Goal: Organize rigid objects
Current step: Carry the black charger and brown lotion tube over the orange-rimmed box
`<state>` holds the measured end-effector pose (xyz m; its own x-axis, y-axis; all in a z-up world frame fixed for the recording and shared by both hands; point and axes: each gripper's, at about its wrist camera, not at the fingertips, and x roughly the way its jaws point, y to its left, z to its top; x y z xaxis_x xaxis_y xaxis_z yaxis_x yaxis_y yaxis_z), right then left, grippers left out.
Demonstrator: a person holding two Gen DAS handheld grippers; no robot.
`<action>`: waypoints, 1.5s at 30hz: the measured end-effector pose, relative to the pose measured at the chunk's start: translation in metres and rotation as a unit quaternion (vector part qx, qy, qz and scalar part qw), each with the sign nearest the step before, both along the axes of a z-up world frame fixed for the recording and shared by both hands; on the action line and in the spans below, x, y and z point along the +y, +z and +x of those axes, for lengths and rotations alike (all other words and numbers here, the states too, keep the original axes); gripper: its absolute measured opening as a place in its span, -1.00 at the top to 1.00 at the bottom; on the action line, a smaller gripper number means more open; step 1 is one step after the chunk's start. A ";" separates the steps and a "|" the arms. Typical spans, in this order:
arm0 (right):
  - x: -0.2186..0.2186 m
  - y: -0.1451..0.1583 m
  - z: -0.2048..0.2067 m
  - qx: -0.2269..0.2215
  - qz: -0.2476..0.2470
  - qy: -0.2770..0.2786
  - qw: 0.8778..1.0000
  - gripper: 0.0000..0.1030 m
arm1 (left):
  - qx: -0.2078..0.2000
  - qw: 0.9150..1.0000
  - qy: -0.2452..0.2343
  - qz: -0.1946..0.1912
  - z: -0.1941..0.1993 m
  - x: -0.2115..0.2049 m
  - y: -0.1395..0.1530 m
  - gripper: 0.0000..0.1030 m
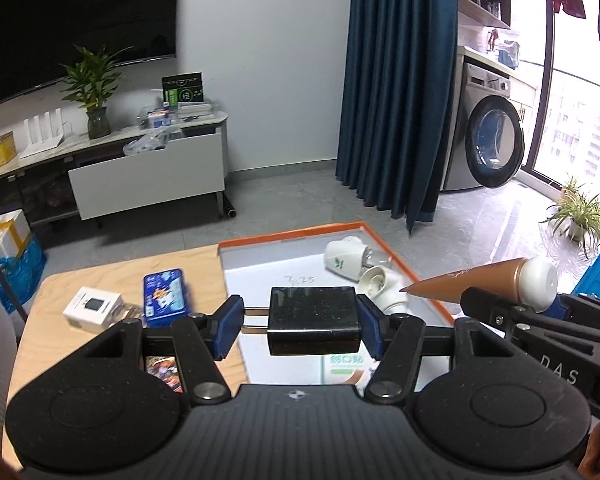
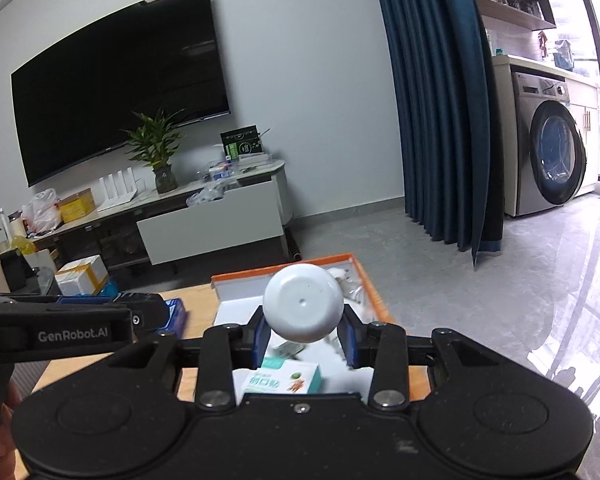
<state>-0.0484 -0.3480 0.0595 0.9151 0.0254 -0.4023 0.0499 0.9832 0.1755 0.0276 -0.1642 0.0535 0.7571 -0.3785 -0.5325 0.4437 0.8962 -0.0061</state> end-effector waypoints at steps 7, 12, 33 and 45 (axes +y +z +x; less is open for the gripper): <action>-0.010 0.004 0.009 -0.009 -0.003 0.002 1.000 0.13 | -0.002 1.000 -0.003 0.000 0.007 -0.012 0.003 -0.18; -0.013 0.006 0.015 -0.013 -0.001 0.002 1.000 0.13 | -0.009 1.000 -0.005 0.005 0.010 -0.018 0.007 -0.18; -0.025 -0.022 0.041 0.066 0.015 0.040 0.997 0.39 | 0.010 1.000 0.013 0.003 0.018 -0.003 -0.003 -0.18; -0.011 -0.078 0.096 0.202 0.011 0.058 0.978 -0.31 | 0.035 0.999 0.022 -0.003 0.022 0.012 -0.019 -0.18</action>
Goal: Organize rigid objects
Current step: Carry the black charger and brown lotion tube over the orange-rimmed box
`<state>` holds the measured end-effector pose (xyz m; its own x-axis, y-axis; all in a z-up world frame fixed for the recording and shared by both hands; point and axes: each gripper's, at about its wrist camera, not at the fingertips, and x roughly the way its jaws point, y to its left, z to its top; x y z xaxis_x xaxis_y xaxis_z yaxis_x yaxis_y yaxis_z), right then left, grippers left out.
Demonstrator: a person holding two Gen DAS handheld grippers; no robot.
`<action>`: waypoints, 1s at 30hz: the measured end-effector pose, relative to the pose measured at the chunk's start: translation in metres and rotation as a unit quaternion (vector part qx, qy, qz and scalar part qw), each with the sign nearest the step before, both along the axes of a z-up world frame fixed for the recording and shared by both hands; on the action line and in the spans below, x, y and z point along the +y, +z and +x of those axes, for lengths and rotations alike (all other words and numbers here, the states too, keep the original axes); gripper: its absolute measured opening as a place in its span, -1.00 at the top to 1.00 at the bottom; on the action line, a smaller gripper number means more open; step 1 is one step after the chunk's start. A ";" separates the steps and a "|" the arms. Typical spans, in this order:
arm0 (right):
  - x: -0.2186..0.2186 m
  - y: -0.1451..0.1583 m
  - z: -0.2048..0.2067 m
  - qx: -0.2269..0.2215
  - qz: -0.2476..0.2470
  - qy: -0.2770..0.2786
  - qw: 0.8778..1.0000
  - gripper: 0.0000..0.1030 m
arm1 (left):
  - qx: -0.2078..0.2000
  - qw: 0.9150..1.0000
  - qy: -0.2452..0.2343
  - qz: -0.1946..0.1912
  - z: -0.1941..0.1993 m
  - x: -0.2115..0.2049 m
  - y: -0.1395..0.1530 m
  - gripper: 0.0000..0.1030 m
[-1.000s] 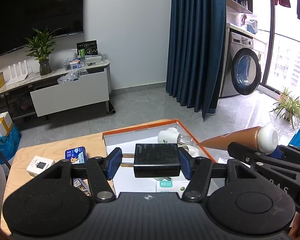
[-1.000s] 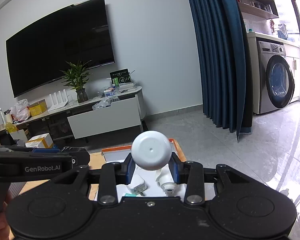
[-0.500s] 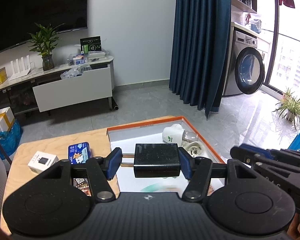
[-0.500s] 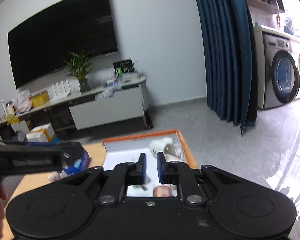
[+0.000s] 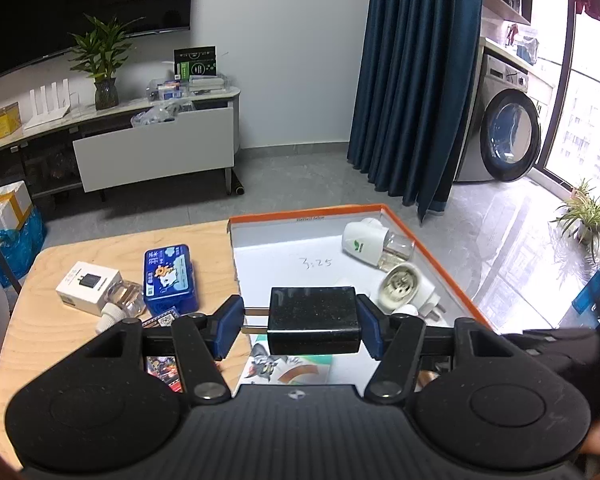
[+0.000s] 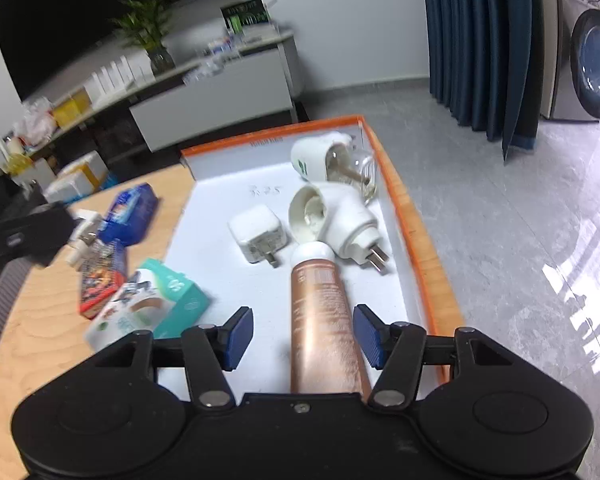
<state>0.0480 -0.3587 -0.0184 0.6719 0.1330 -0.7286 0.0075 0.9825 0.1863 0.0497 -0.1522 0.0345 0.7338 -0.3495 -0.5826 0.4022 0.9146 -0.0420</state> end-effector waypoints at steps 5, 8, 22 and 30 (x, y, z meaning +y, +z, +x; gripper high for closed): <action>0.010 -0.016 0.034 0.043 -0.033 0.008 0.998 -0.32 | 0.005 1.000 0.007 0.002 0.004 0.005 -0.004 -0.18; 0.017 -0.026 0.038 0.041 -0.062 0.022 0.997 0.09 | 0.007 1.000 0.008 0.000 0.006 0.006 -0.005 -0.18; 0.007 0.079 -0.010 -0.143 -0.024 0.000 0.989 0.10 | -0.009 1.000 0.003 -0.003 0.011 -0.006 0.007 -0.18; 0.006 0.109 -0.015 -0.182 -0.029 -0.002 0.983 0.10 | -0.030 1.000 -0.004 -0.006 0.012 -0.019 0.024 -0.18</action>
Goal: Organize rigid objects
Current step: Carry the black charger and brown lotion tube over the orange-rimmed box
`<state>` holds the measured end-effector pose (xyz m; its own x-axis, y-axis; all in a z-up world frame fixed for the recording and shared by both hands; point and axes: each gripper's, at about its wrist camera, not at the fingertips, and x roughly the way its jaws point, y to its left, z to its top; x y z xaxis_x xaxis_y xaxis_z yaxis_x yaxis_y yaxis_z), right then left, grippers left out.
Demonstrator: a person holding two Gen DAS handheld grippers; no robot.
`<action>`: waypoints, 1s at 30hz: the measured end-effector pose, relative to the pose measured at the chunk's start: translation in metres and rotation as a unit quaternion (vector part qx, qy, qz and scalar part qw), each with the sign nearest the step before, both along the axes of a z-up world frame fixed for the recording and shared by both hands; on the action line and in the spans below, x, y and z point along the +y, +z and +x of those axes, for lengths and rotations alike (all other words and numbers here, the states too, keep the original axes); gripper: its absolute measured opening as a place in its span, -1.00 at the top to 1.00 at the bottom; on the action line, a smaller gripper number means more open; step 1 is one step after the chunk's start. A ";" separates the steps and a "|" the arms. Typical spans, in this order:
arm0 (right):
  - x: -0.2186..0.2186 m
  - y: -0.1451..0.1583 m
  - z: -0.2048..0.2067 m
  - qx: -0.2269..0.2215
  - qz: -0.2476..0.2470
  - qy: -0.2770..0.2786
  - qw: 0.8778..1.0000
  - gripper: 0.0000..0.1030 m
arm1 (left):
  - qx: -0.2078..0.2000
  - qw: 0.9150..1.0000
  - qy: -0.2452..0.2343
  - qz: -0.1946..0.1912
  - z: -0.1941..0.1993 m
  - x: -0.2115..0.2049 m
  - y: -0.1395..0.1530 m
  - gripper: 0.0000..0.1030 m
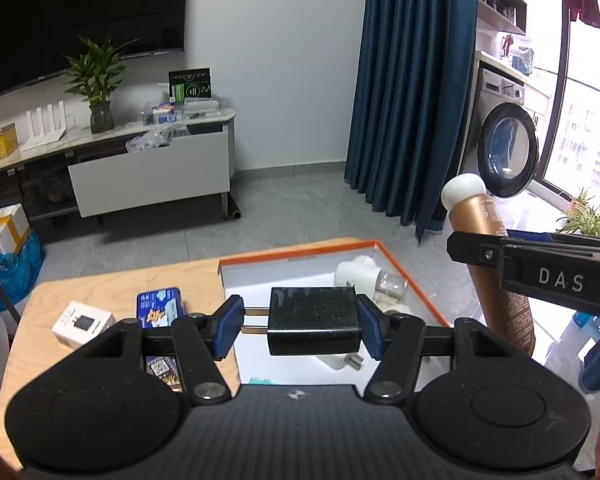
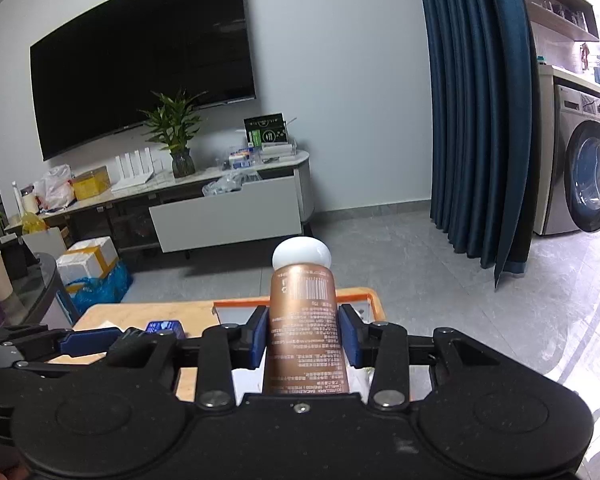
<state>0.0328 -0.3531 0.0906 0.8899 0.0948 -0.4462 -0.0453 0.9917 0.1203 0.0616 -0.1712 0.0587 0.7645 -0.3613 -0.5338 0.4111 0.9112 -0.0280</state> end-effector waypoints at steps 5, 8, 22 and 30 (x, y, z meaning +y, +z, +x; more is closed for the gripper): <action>-0.002 0.001 -0.002 -0.004 0.003 -0.003 1.000 0.10 | -0.002 1.000 0.002 -0.003 0.001 -0.004 0.002 -0.18; -0.002 0.000 -0.004 -0.003 0.006 -0.005 1.000 0.10 | -0.001 1.000 0.003 -0.004 0.001 -0.005 0.001 -0.18; 0.001 0.002 -0.010 -0.006 0.007 -0.004 1.000 0.10 | -0.001 1.000 0.009 -0.012 -0.001 -0.004 0.003 -0.18; 0.001 0.002 -0.011 -0.005 0.007 -0.004 1.000 0.10 | -0.002 1.000 0.008 -0.013 -0.003 -0.004 0.004 -0.18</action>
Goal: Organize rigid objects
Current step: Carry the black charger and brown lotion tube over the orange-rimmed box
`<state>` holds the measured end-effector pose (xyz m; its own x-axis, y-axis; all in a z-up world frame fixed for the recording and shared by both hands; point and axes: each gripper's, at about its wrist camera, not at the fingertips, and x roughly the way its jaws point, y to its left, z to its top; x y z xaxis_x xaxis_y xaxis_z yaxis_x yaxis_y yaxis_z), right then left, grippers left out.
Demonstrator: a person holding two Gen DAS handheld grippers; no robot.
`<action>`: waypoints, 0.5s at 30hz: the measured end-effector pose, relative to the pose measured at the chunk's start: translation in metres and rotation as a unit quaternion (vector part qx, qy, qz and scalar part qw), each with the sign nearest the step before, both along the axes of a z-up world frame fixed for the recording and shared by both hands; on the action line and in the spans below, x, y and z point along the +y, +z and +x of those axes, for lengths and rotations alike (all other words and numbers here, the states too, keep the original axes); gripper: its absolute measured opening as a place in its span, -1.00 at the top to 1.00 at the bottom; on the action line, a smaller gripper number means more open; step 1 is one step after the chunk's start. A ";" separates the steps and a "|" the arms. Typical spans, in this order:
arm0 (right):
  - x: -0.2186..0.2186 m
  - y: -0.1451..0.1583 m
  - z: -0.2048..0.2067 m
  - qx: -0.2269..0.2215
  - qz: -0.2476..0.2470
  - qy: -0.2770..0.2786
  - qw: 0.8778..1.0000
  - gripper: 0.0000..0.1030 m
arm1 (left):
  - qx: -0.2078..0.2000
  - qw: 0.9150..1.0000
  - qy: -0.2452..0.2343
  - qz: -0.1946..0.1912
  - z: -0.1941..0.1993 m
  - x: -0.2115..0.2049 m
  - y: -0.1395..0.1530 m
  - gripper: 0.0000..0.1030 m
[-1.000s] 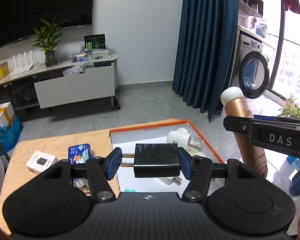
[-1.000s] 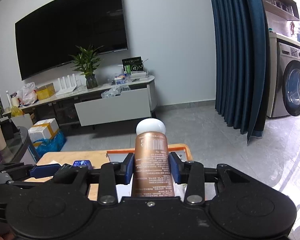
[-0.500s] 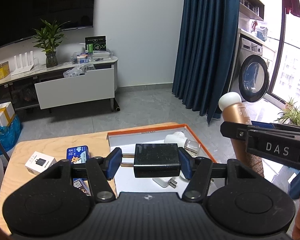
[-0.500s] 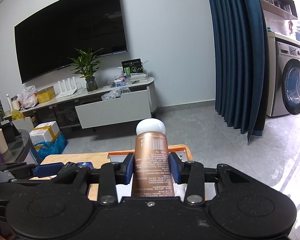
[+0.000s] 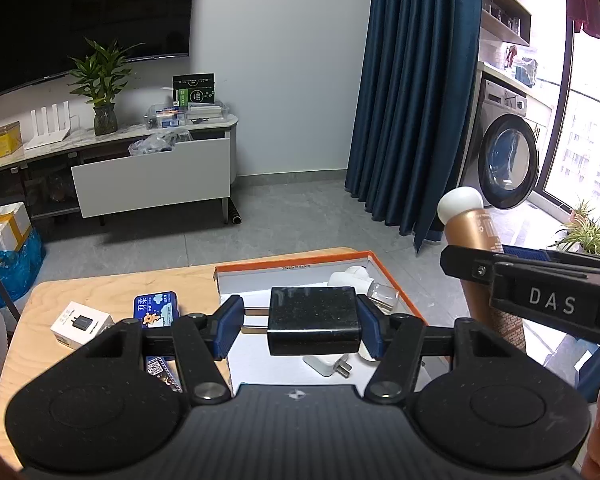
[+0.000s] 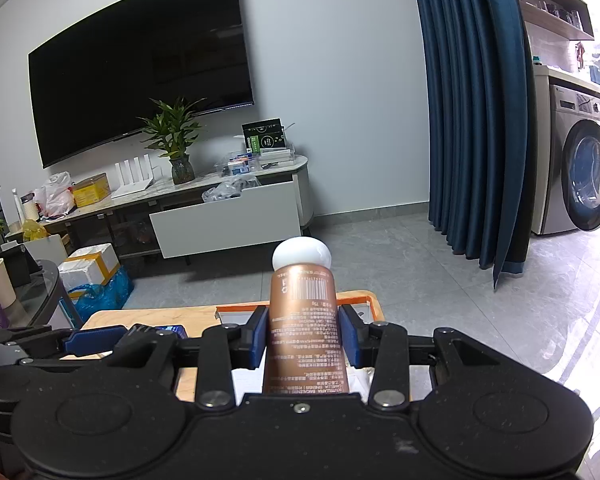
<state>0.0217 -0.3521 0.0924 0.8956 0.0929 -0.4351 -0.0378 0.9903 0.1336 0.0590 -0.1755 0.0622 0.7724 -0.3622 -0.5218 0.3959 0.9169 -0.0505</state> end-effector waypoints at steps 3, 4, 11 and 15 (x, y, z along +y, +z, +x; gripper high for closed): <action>0.000 0.000 0.000 0.000 0.000 -0.001 1.000 0.10 | 0.001 1.000 -0.001 0.000 0.000 -0.001 0.000 -0.18; 0.000 -0.001 0.000 0.001 -0.001 0.000 1.000 0.10 | 0.001 1.000 -0.001 0.000 0.001 -0.001 0.000 -0.18; -0.005 -0.004 0.003 0.007 0.001 -0.003 1.000 0.10 | 0.004 1.000 -0.003 0.002 0.003 -0.002 -0.002 -0.18; -0.006 -0.006 0.008 0.013 0.002 -0.004 1.000 0.10 | 0.006 1.000 -0.003 0.004 0.005 -0.003 -0.004 -0.18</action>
<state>0.0297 -0.3579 0.0863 0.8851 0.0870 -0.4572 -0.0258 0.9900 0.1385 0.0644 -0.1786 0.0581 0.7635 -0.3626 -0.5344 0.4013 0.9147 -0.0474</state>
